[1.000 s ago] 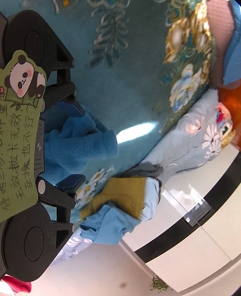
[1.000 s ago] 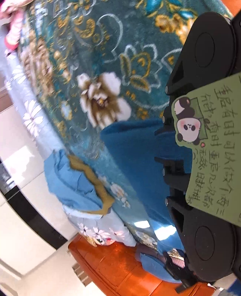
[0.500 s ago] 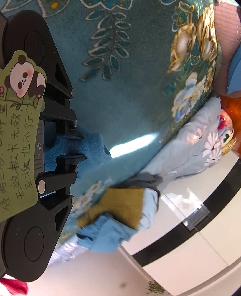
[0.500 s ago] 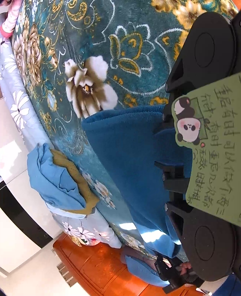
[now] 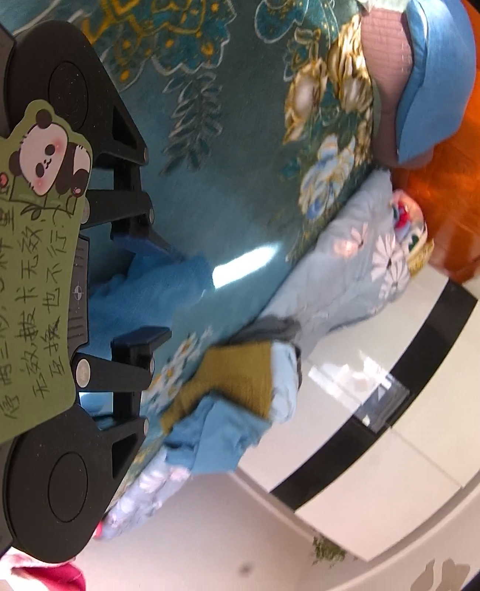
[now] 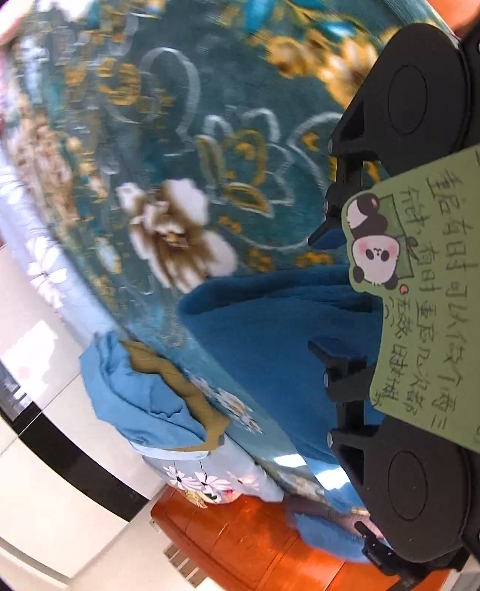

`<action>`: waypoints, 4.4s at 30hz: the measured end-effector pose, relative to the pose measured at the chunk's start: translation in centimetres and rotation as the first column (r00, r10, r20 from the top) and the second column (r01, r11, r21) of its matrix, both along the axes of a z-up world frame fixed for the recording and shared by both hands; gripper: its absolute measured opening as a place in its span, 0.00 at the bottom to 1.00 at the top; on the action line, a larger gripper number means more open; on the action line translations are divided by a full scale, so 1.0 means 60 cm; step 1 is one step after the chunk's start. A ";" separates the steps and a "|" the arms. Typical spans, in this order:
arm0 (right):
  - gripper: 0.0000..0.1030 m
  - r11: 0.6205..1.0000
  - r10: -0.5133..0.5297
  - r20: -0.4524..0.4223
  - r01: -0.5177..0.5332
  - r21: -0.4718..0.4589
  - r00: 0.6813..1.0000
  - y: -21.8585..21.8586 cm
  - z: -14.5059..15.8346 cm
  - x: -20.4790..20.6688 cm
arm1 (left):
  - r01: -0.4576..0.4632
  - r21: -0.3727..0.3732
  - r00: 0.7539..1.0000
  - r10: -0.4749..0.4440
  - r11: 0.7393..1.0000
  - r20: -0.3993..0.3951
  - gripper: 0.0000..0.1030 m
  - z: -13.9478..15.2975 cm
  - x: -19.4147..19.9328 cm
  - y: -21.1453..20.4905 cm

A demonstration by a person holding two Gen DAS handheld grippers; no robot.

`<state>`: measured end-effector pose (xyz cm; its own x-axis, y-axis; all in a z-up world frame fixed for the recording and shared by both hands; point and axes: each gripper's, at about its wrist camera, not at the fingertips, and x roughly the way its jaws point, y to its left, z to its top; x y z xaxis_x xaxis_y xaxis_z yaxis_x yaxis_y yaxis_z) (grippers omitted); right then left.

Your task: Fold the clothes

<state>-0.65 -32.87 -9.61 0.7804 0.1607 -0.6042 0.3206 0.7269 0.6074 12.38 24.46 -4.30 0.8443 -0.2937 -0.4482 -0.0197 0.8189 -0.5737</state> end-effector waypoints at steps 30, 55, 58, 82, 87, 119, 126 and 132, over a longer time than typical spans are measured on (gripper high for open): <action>0.54 0.999 -0.011 0.050 0.008 0.048 0.999 -0.014 0.009 0.010 | -0.193 -0.244 0.977 0.162 0.950 -0.141 0.26 -0.087 0.113 0.001; 0.54 1.000 -0.001 0.215 -0.003 0.016 0.977 -0.029 0.086 -0.017 | 0.565 0.391 0.767 -0.638 0.726 0.077 0.21 0.028 -0.084 -0.582; 0.54 1.000 0.003 0.225 -0.009 0.025 0.974 -0.033 0.087 -0.016 | 0.601 0.430 0.747 -0.664 0.674 -0.004 0.21 -0.020 -0.090 -0.613; 0.54 0.977 0.174 0.203 -0.195 0.087 0.963 0.045 0.067 0.075 | 0.351 0.222 0.923 -0.376 0.910 0.083 0.57 0.080 -0.083 -0.314; 0.40 0.968 0.226 0.188 -0.242 0.065 0.956 0.069 0.067 0.099 | 0.321 0.146 0.945 -0.327 0.936 0.020 0.57 0.065 -0.070 -0.284; 0.03 0.976 0.166 0.106 -0.178 0.122 0.980 0.002 0.018 0.069 | 0.591 0.018 0.805 -0.591 0.807 0.055 0.64 0.054 -0.105 -0.337; 0.03 0.978 0.161 0.095 -0.172 0.119 0.982 0.005 0.020 0.071 | 0.531 0.116 0.841 -0.539 0.839 0.043 0.67 0.059 -0.055 -0.365; 0.09 0.979 0.159 0.105 -0.171 0.114 0.982 0.013 0.035 0.072 | 0.499 0.219 0.864 -0.501 0.839 -0.049 0.65 0.009 -0.044 -0.395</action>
<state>3.69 -32.08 -7.51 0.7897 0.3595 -0.4971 0.1396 0.6837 0.7163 9.75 0.77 -3.76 0.6138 -0.5736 -0.5425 0.4307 0.8192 -0.3788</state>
